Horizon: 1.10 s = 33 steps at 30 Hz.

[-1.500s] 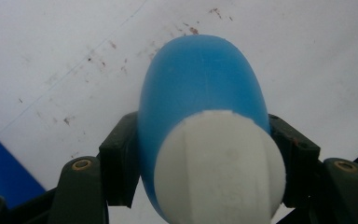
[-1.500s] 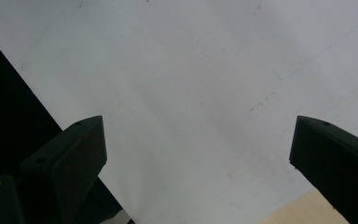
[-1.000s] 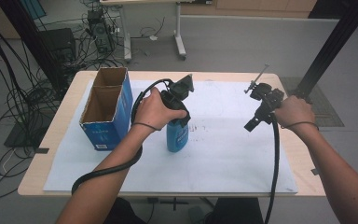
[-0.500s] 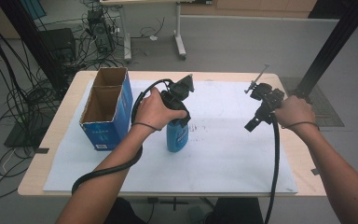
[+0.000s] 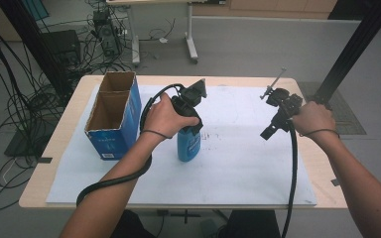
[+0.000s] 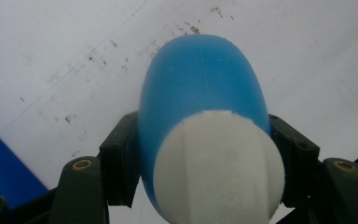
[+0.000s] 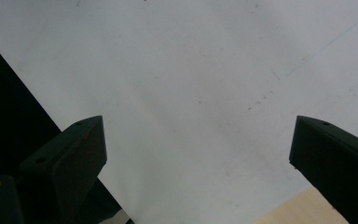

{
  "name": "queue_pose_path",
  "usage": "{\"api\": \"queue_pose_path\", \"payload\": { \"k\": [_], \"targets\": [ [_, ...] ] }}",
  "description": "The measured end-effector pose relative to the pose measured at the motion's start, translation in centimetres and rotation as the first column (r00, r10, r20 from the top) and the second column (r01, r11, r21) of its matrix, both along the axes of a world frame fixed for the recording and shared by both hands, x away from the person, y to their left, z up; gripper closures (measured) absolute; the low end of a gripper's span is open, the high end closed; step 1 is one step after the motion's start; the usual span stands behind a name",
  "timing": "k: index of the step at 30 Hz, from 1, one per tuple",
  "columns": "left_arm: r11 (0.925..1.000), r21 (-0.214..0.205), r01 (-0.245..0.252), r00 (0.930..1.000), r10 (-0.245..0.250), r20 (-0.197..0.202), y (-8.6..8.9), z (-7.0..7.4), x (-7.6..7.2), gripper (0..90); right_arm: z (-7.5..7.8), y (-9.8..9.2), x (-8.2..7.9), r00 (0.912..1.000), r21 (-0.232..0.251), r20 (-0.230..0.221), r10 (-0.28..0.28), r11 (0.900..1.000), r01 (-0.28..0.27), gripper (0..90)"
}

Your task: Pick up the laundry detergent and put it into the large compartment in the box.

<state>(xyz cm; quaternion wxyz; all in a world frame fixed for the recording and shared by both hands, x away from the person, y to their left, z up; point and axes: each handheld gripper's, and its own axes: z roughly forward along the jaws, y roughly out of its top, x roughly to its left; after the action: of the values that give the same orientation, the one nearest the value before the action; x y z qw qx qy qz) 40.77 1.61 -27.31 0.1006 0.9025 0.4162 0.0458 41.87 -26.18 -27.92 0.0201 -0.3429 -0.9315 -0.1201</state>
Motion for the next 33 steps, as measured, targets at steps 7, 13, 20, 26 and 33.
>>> {"api": "queue_pose_path", "payload": {
  "k": [7, 13, 20, 26, 33],
  "targets": [
    [1.0, 0.001, -0.002, 1.0, 0.002, -0.002, 0.0, 0.0, 0.0, 37.4, -0.2, 0.1, 0.1, 1.0, 0.006, -0.003, 0.007, 1.0, -0.007, 3.6],
    [0.9999, 0.004, -0.01, 0.9999, 0.01, 0.003, -0.1, 0.0, -0.1, 37.5, -0.2, 0.2, 0.1, 1.0, 0.005, -0.005, 0.002, 1.0, -0.002, 3.6],
    [0.9998, 0.018, 0.004, 1.0, -0.005, 0.003, -0.4, 0.1, -0.3, 37.7, -0.3, 0.2, 0.2, 1.0, 0.006, -0.003, 0.007, 1.0, -0.007, 3.6],
    [0.9996, 0.02, 0.02, 0.9998, -0.02, -0.003, -0.7, 0.5, -0.5, 37.7, -0.3, 0.2, 0.2, 1.0, 0.006, -0.002, 0.005, 1.0, -0.005, 3.6],
    [0.9993, 0.022, 0.031, 0.9995, -0.031, -0.01, -0.9, 1.4, -0.9, 37.7, -0.3, 0.1, 0.2, 0.9999, 0.004, 0.004, 0.011, 0.9999, -0.011, 3.6]
  ]
}}
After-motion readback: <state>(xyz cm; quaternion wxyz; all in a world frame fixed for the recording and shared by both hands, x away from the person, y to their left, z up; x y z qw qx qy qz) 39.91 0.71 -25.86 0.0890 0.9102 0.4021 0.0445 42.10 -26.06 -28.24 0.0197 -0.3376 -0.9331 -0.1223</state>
